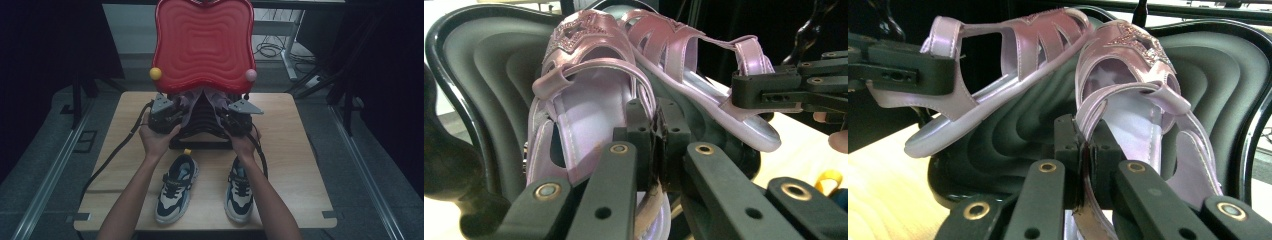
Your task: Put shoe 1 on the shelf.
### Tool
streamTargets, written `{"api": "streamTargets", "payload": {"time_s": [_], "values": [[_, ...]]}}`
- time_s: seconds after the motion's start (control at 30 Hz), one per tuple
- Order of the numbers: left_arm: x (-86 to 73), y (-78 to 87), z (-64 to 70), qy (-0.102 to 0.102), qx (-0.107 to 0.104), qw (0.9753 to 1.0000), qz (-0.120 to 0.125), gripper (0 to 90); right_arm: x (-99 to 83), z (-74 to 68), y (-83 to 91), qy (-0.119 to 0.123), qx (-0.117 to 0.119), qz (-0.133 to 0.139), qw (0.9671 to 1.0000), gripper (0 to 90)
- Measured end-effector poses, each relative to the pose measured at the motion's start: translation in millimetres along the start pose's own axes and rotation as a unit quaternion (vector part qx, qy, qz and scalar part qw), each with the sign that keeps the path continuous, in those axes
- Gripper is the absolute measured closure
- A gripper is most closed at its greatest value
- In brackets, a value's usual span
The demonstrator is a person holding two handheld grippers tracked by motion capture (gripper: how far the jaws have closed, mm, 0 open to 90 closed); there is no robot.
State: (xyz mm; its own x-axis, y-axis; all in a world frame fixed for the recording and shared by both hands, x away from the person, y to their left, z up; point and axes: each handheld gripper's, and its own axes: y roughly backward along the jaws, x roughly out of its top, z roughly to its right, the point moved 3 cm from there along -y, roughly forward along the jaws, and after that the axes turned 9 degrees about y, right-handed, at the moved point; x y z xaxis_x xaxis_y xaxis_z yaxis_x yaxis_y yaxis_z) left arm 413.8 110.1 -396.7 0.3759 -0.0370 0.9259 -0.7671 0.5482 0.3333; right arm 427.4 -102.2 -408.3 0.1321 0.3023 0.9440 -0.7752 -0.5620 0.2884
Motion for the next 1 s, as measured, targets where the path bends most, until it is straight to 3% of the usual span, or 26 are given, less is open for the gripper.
{"api": "streamTargets", "payload": {"time_s": [0.3,0.6,0.77,0.93,1.0], "values": [[-1.7,-12.7,-1.0,0.010,0.005,0.9999,0.007,85.9,0.0,5.6,-7.2,-0.006,-0.018,0.002,0.9998,85.5],[-7.5,-19.8,1.5,-0.008,0.024,0.9996,0.016,85.8,-4.6,5.1,-19.4,0.005,-0.031,-0.016,0.9994,85.4],[-15.5,-25.0,4.7,-0.021,0.027,0.9994,0.001,85.2,-9.9,1.8,-26.2,0.013,-0.032,-0.025,0.9991,85.2],[-16.5,-27.6,5.2,-0.018,0.024,0.9995,0.007,85.2,-11.7,0.1,-28.1,0.017,-0.034,-0.021,0.9991,85.2],[-17.3,-28.4,3.5,-0.006,0.020,0.9997,0.013,85.2,-11.2,-0.3,-28.0,0.019,-0.038,-0.018,0.9989,85.1]]}}
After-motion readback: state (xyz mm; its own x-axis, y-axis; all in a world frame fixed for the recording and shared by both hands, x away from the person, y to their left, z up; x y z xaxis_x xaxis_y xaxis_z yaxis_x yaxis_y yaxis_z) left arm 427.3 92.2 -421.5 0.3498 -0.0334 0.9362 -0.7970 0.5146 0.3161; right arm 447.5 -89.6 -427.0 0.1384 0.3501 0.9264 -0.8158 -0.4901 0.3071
